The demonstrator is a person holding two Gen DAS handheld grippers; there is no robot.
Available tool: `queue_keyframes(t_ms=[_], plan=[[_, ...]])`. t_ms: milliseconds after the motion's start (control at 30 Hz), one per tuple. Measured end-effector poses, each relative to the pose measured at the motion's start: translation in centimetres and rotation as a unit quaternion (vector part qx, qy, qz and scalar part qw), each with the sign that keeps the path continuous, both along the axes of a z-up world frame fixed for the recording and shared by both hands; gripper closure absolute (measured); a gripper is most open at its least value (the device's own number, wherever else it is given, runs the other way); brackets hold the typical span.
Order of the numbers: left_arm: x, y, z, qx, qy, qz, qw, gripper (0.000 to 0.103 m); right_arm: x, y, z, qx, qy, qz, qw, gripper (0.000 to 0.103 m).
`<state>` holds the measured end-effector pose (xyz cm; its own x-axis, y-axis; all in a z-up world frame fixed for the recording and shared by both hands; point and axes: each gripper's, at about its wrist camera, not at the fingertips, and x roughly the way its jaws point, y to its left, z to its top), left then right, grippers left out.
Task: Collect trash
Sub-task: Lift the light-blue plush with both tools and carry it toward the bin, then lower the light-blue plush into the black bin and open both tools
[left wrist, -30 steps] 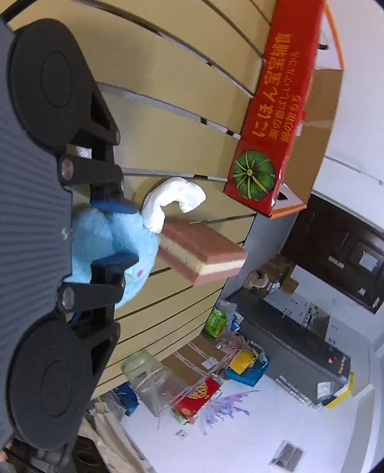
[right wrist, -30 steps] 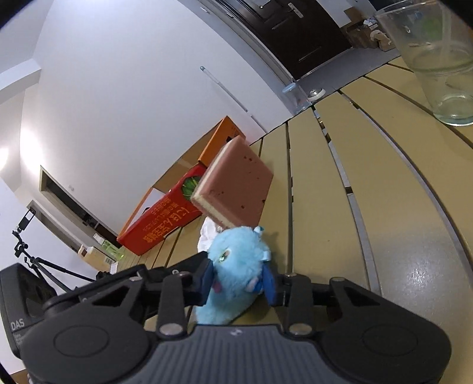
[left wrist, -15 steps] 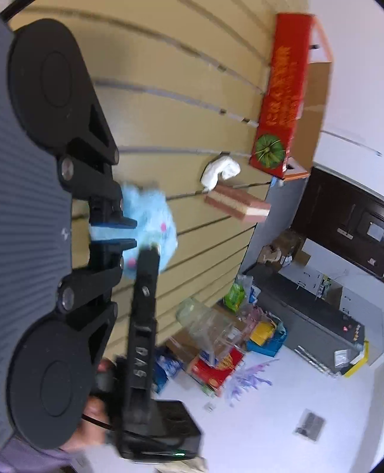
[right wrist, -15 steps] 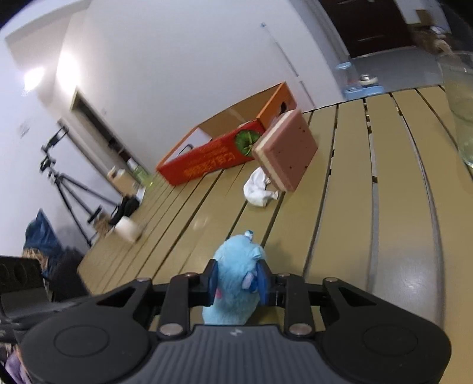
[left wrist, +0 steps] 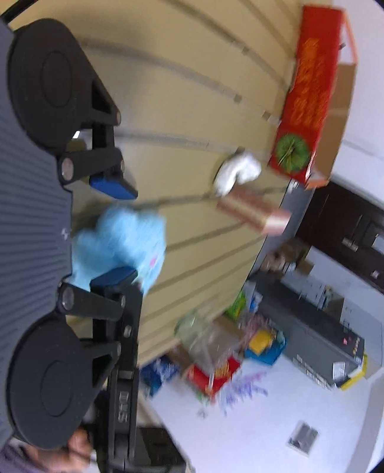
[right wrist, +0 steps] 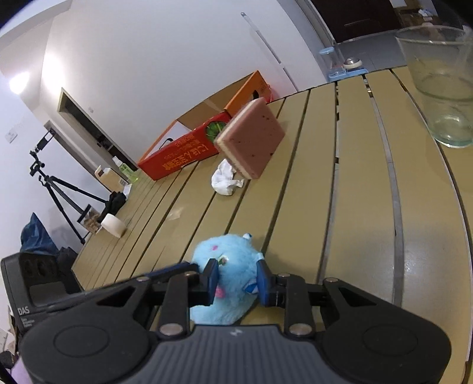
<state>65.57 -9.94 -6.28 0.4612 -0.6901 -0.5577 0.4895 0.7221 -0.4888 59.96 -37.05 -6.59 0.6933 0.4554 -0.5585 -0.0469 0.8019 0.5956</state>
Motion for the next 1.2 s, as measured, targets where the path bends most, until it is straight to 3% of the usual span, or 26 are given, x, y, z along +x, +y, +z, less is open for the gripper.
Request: queue_keyframes(t_ms=[167, 333, 433, 533, 733, 833, 933, 1033, 1100, 1133, 1200], plan=[[-1.0, -0.2, 0.2, -0.004, 0.001, 0.025, 0.9997, 0.077, -0.5, 0.3, 0.3, -0.011, -0.004, -0.005, 1.000, 0.078], [-3.3, 1.7, 2.2, 0.003, -0.015, 0.050, 0.9986, 0.077, -1.5, 1.8, 1.5, -0.007, -0.029, 0.023, 0.999, 0.078], [-5.9, 4.6, 3.1, 0.008, -0.021, 0.079, 0.9966, 0.077, -2.4, 4.4, 2.0, 0.001, -0.041, 0.064, 0.997, 0.078], [-9.8, 8.1, 2.9, 0.019, -0.027, 0.112, 0.9932, 0.077, -3.8, 8.4, 2.4, -0.024, -0.046, 0.119, 0.992, 0.078], [-17.1, 14.8, 1.3, 0.014, -0.009, 0.158, 0.9872, 0.077, -7.8, 16.0, 2.2, -0.081, -0.055, 0.220, 0.971, 0.078], [-19.0, 15.7, -0.3, 0.021, 0.005, 0.167, 0.9856, 0.077, -8.9, 18.0, 1.3, -0.108, -0.042, 0.248, 0.962, 0.078], [-19.0, 15.6, -2.7, 0.027, 0.048, 0.162, 0.9852, 0.077, -9.3, 19.7, -0.5, -0.154, -0.013, 0.275, 0.949, 0.074], [-18.4, 14.0, -5.0, 0.062, 0.073, 0.143, 0.9851, 0.077, -9.0, 21.0, -3.4, -0.210, 0.038, 0.295, 0.931, 0.071], [-17.8, 12.6, -7.0, 0.101, 0.083, 0.133, 0.9824, 0.068, -9.1, 21.8, -5.0, -0.267, 0.057, 0.289, 0.918, 0.075], [-17.4, 12.0, -8.3, 0.119, 0.106, 0.132, 0.9784, 0.062, -9.1, 22.1, -5.7, -0.294, 0.067, 0.287, 0.909, 0.079], [-16.5, 10.7, -11.0, 0.173, 0.158, 0.123, 0.9644, 0.061, -9.2, 22.3, -6.4, -0.315, 0.079, 0.286, 0.902, 0.075]])
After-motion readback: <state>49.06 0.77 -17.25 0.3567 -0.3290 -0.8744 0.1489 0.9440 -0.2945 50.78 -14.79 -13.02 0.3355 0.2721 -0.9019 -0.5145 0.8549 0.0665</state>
